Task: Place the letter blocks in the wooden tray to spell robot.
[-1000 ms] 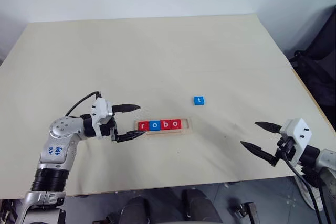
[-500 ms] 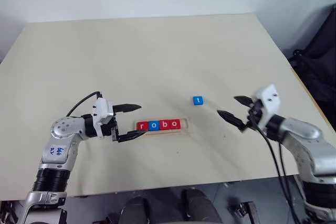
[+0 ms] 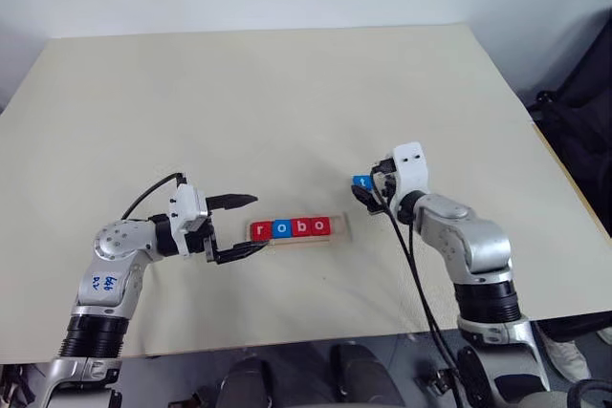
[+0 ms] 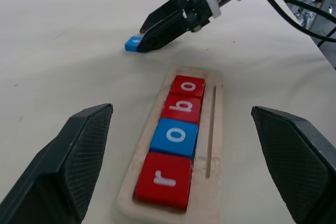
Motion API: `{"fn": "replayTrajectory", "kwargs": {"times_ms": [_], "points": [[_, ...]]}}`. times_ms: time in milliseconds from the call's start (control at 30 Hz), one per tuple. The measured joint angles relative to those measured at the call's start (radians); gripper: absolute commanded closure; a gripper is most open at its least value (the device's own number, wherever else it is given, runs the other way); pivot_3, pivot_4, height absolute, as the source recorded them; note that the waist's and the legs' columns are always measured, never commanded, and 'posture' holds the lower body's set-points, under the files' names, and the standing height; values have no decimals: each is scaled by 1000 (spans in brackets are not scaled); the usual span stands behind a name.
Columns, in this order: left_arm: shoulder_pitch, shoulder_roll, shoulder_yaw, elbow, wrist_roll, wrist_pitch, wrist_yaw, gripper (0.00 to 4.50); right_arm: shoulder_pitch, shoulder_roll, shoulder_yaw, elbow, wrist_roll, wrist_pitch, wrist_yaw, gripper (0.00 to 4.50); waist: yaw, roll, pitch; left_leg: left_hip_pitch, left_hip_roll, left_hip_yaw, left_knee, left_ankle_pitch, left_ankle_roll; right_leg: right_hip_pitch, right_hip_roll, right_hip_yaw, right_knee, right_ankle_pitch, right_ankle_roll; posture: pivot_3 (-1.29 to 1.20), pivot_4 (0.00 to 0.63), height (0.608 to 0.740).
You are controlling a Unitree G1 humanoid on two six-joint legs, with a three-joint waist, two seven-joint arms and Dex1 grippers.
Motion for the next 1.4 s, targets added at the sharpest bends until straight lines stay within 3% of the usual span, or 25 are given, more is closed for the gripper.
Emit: {"fn": "replayTrajectory", "kwargs": {"times_ms": [267, 433, 667, 833, 1033, 1133, 1267, 1400], "points": [[10, 1, 0, -6, 0, 2, 7, 0, 1, 39, 0, -5, -32, 2, -52, 2998, -19, 0, 0, 0, 0, 0, -1, 0, 0, 0, 0, 0, 0, 0, 0, 0, 150, 740], [3, 1, -1, -4, 0, 2, 6, 0, 52, 22, 3, -84, -27, 31, -35, 3039, -18, 0, 0, 0, 0, -1, -1, 0, 0, 0, 0, 0, -1, 0, 0, 0, 150, 740], [-18, 1, -8, 4, -1, 5, -21, 0, 231, -112, -12, -389, 3, 181, 23, 3039, -16, 0, 0, -1, 0, -2, -2, 0, 0, 0, 0, -1, -2, 0, 0, 0, 150, 740], [-30, 2, -15, 7, -2, 11, -52, 0, 355, -87, -74, -584, 56, 332, 24, 3039, -19, 0, 0, -1, 0, -3, -2, 0, 0, 0, 0, 0, -2, 0, 0, 0, 150, 740], [-50, 3, -26, 12, -2, 19, -88, 0, 361, -20, -90, -619, 73, 373, 1, 1034, -16, 0, 0, -1, -1, -3, -2, 0, 0, 0, 0, -1, -2, 0, 0, 0, 150, 740], [-71, 4, -27, 32, -2, 20, -93, 0, 357, -84, -111, -621, 123, 371, 73, 33, -12, 0, 0, -1, -2, -3, -2, -1, 1, 1, 0, -1, -3, 0, 0, 0, 150, 740], [-70, 10, -26, 41, -2, 20, -93, 0, 402, -339, -175, -603, 203, 296, 290, 9, 1, -1, 0, -1, -2, -4, -2, -1, 2, 3, -1, -1, -7, 0, 1, 0, 150, 740], [-60, 11, -19, 40, -2, 18, -88, 0, 497, -579, -191, -448, 196, -62, 622, 9, 9, -1, 0, 0, -3, -4, -2, -2, 3, 5, 0, -1, -8, 1, 1, 0, 150, 740]]}}
